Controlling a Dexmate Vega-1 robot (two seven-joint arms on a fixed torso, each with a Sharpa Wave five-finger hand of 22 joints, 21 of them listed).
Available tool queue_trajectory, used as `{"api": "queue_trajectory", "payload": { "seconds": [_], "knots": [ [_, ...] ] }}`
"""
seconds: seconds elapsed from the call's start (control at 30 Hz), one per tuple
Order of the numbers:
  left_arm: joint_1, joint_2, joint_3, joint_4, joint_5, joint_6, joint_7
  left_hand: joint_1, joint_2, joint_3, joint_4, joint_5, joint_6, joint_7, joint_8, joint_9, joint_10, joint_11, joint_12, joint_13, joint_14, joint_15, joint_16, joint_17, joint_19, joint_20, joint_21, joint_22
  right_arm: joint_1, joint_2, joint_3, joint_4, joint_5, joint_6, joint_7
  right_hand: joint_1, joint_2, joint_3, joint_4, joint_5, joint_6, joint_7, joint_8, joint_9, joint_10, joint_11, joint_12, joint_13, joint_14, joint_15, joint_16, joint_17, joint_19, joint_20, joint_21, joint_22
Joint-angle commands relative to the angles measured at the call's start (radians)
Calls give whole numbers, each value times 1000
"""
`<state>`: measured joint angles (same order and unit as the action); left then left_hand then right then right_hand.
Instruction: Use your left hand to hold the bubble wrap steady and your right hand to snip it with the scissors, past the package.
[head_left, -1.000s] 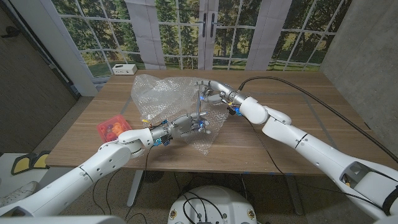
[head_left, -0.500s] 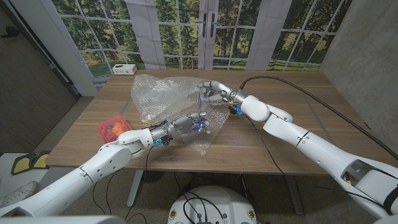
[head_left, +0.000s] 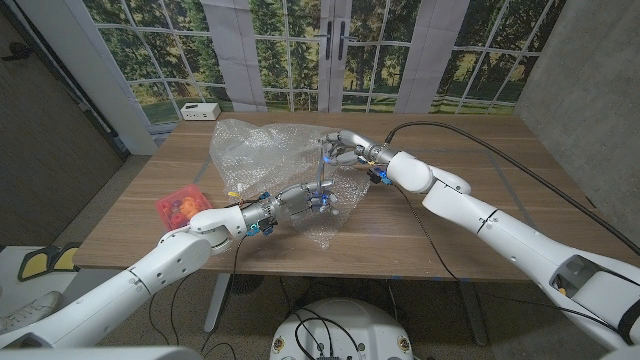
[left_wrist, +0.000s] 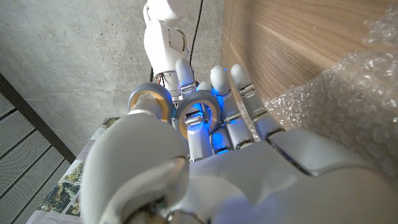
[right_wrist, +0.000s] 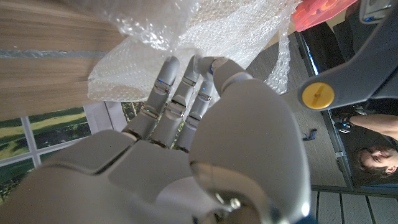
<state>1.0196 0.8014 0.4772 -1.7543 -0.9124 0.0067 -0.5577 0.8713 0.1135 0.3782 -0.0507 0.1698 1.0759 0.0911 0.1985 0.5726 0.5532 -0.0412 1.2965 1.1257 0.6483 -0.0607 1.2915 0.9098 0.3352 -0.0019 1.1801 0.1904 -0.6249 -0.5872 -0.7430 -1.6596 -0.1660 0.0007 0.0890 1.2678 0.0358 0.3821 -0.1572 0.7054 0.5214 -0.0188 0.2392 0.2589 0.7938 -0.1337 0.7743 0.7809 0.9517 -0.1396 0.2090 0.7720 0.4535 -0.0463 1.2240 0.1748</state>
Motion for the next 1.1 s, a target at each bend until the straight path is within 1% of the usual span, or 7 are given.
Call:
{"api": "queue_trajectory", "payload": {
  "seconds": [0.03,0.1,0.17,0.3,0.67,0.77,1.1],
  "knots": [
    [-4,2,4,11,45,-56,-17,51,67,90,-74,6,-23,-12,-4,6,91,-107,-10,-2,-15,-123,-9,23,-11,1,5,1,5,-1,-8,-15,13,-39,5,9,-2,-3,0,-2,25,-3,2,4,13,10,-2,4,7,-101,9,-1,8,-57,8,1],
    [-7,0,6,16,51,-69,-24,43,66,89,-68,7,-27,-14,-2,7,74,-116,-18,-9,-18,-124,-19,27,-18,-3,6,1,6,-1,-10,-16,14,-42,6,7,-4,-3,1,-1,33,-1,2,5,16,3,-4,3,8,-101,9,-2,7,-57,8,1],
    [-7,-2,5,20,51,-76,-26,36,68,90,-63,8,-35,-23,-5,2,75,-117,-21,-17,-23,-124,-22,39,-22,-3,6,0,7,-2,-11,-20,13,-47,5,8,-2,-4,2,1,108,-24,24,14,16,6,-8,7,7,-101,9,-7,6,-56,8,1],
    [-3,-8,4,28,62,-100,-22,29,68,88,-60,9,-39,-28,-2,3,74,-121,-27,-31,-27,-127,-31,42,-25,-5,7,-1,8,-3,-12,-26,14,-56,4,8,0,-6,2,1,155,-36,33,19,16,10,-10,12,9,-101,10,-10,8,-53,10,1],
    [-15,-32,13,64,128,-194,-23,20,64,86,-57,12,-46,-28,-5,-11,62,-126,-34,-41,-30,-129,-48,43,-36,-12,4,-2,17,-7,-19,-36,12,-75,12,11,3,-8,1,2,214,-38,42,24,14,13,-12,20,11,-101,11,-13,11,-52,13,2],
    [-14,-37,12,66,135,-210,-16,16,66,85,-54,13,-45,-29,-5,-14,62,-129,-34,-44,-31,-131,-48,51,-39,-13,3,-2,14,-9,-19,-40,2,-73,-3,12,6,-11,1,3,301,-44,61,27,10,11,-14,31,7,-100,11,-16,9,-52,13,1],
    [-24,-42,16,70,131,-209,-12,13,65,79,-56,12,-44,-41,-4,-25,63,-129,-33,-50,-25,-129,-54,46,-41,-15,3,-2,4,-11,-12,-45,3,-67,-21,5,13,-10,3,12,416,-56,73,22,0,14,-12,52,7,-101,13,-18,0,-53,9,0]
  ]
}}
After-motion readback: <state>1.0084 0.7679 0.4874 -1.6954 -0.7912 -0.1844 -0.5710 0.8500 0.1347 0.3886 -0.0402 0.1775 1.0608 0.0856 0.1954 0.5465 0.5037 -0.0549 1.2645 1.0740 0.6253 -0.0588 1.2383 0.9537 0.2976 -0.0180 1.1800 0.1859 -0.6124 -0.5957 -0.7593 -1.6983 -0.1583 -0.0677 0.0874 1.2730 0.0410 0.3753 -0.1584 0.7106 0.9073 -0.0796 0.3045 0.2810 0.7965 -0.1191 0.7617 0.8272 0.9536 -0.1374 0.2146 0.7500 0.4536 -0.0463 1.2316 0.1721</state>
